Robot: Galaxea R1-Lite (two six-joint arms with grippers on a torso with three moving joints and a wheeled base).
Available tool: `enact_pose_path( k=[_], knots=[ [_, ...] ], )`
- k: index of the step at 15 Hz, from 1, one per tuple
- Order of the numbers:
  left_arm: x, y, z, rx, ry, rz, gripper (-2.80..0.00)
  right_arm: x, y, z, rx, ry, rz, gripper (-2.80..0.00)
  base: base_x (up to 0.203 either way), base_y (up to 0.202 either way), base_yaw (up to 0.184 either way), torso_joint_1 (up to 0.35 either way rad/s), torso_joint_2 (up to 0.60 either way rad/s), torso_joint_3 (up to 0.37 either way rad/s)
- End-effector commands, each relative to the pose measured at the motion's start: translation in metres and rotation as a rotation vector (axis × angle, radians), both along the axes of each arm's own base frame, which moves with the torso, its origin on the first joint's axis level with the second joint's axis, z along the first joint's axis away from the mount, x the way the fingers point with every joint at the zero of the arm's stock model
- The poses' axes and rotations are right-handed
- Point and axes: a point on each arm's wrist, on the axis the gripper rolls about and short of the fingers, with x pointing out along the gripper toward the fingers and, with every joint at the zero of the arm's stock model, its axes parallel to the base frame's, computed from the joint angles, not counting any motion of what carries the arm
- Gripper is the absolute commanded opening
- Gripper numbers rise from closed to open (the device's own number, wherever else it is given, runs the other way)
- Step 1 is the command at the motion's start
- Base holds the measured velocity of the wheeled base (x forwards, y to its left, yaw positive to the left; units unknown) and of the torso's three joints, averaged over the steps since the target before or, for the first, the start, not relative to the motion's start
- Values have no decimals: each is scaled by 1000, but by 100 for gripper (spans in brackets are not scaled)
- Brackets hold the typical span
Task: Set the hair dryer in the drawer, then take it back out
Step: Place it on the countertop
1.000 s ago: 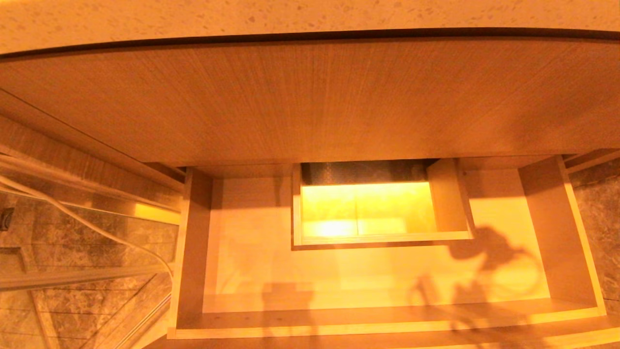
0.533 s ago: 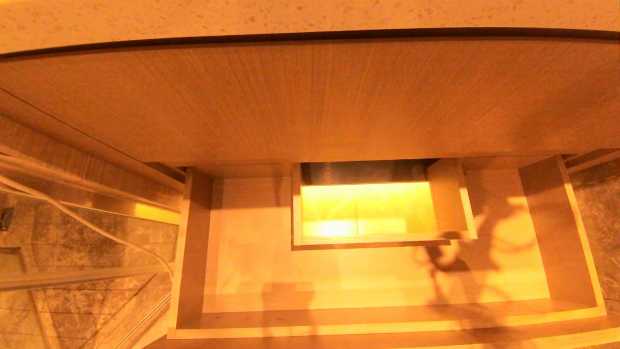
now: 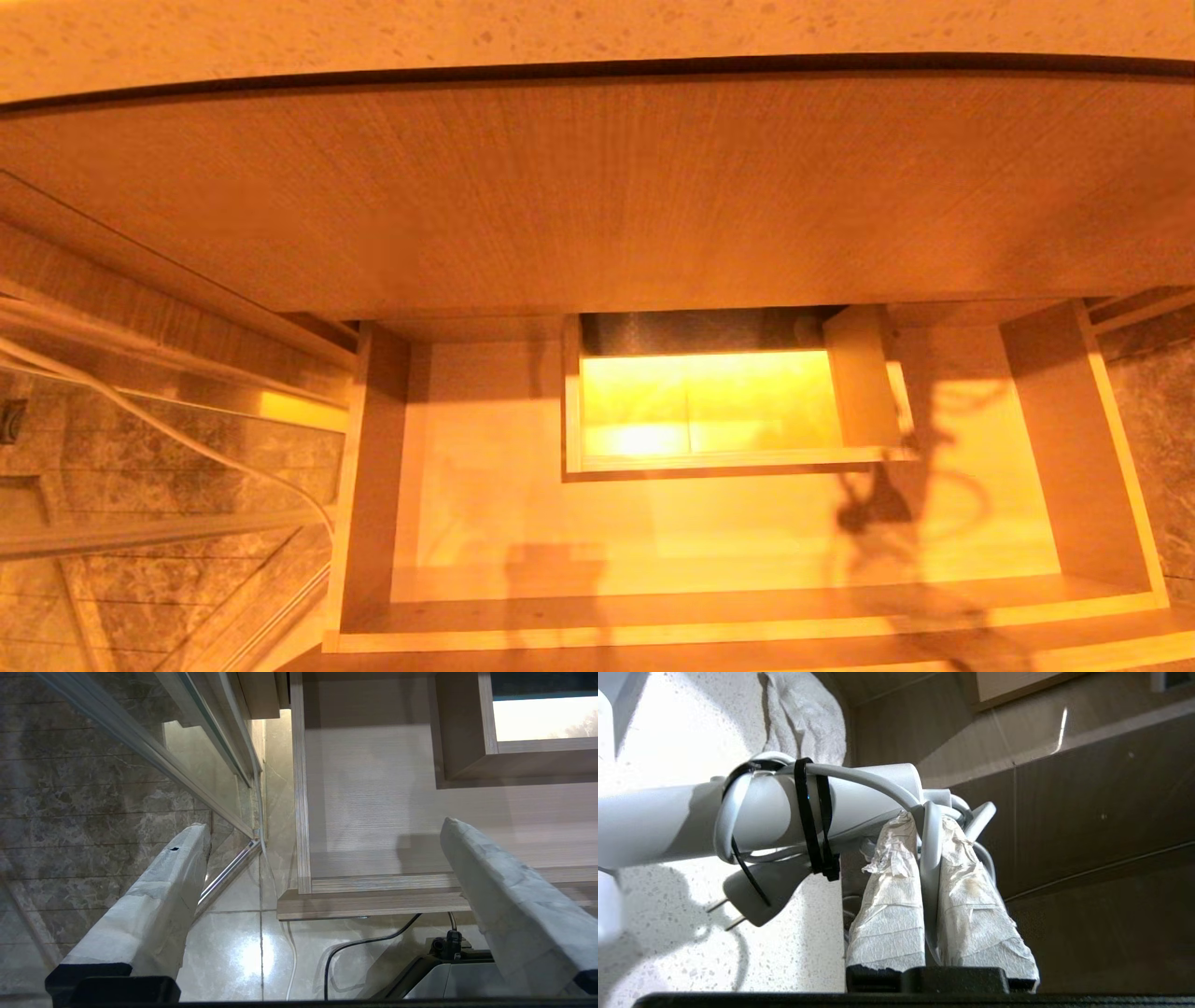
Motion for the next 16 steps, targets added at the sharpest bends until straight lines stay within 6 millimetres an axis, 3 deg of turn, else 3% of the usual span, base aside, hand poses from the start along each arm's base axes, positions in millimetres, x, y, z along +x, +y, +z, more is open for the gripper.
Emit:
enact_pose_path(
  k=[1, 7, 10, 11, 16],
  knots=[
    [0, 0, 0, 0, 0, 0, 0, 13, -5, 1, 7, 33, 1, -280, 0, 0, 0, 0, 0, 0],
    [0, 0, 0, 0, 0, 0, 0, 65, -21, -7, 91, 212, 44, -280, 0, 0, 0, 0, 0, 0],
    [0, 0, 0, 0, 0, 0, 0, 86, -28, -6, 87, 217, 38, -280, 0, 0, 0, 0, 0, 0],
    [0, 0, 0, 0, 0, 0, 0, 91, -29, -6, 80, 219, 33, 0, 0, 0, 0, 0, 0, 0],
    [0, 0, 0, 0, 0, 0, 0, 96, -30, -12, 88, 247, 41, 0, 0, 0, 0, 0, 0, 0]
  ],
)
